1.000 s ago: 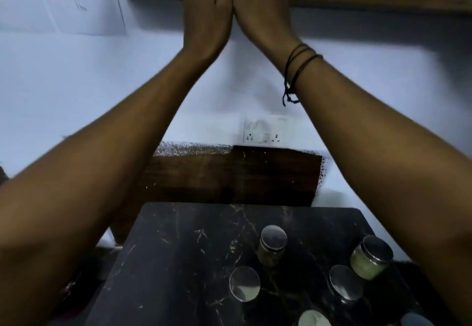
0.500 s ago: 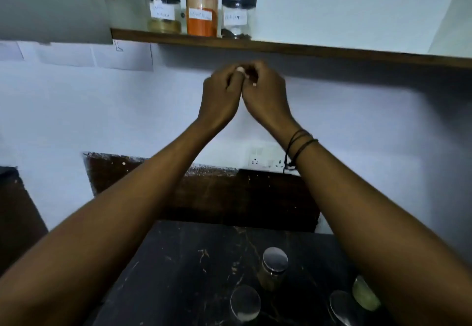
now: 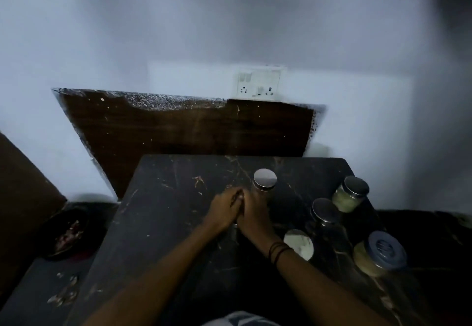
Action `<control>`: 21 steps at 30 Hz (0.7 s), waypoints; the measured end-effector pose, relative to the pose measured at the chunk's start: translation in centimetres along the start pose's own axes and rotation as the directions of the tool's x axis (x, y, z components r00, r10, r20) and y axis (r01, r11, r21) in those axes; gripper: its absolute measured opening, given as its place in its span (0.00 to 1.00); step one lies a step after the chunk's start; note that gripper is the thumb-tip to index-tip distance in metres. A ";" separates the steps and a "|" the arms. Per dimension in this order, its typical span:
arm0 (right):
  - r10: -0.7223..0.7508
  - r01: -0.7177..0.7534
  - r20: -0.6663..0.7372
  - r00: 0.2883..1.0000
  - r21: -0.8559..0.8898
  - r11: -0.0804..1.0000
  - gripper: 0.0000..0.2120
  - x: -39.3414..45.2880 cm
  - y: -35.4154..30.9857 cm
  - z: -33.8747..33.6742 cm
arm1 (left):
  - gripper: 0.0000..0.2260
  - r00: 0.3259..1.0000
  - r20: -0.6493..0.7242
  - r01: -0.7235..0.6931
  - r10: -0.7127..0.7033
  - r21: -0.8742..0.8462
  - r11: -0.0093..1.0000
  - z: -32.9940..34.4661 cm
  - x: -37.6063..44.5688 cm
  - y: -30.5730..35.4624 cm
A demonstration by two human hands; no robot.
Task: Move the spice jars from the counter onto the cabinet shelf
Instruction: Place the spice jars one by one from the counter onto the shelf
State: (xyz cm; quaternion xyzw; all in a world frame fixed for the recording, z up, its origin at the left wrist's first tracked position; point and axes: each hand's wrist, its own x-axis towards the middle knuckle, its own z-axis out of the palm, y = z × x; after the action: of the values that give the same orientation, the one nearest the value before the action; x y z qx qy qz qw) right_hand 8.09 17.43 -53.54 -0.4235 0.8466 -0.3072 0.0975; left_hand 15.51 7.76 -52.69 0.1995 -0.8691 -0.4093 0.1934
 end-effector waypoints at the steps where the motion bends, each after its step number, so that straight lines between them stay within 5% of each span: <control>1: 0.010 -0.008 0.025 1.000 -0.056 0.998 0.20 -0.7 0.9 0.8 | 0.11 1.000 0.014 0.011 -0.011 0.028 1.000 0.7 -0.5 -0.7; 7: 0.075 -0.071 0.125 0.989 -0.032 0.997 0.37 -3.0 3.2 3.2 | 0.22 0.958 0.072 0.278 -0.278 0.021 0.960 2.8 -2.1 -2.9; 12: 0.142 -0.143 0.024 0.990 0.053 0.988 0.34 -2.9 3.2 4.4 | 0.14 0.946 0.043 0.324 -0.321 -0.118 0.939 2.7 -2.1 -2.1; 14: 0.179 -0.177 0.002 0.984 0.169 0.970 0.37 -2.4 2.9 4.1 | 0.08 0.936 -0.017 0.342 -0.352 -0.201 0.918 2.4 -2.1 -1.7; 18: 0.119 -0.066 -0.064 0.991 0.535 0.842 0.39 -1.0 2.4 1.6 | 0.14 0.872 -0.110 0.414 -0.477 -0.355 0.839 0.4 -1.1 -1.1; 21: 0.134 -0.093 -0.001 0.991 0.714 0.693 0.35 0.0 1.8 -1.9 | 0.14 0.888 -0.108 0.358 -0.447 -0.448 0.819 -1.9 0.0 -0.4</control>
State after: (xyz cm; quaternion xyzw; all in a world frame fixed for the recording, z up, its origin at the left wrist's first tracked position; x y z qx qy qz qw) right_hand 6.15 19.09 -53.14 -0.2912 0.6888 -0.6150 0.2500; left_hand 16.52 6.31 -51.83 0.3755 -0.6741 -0.5931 0.2299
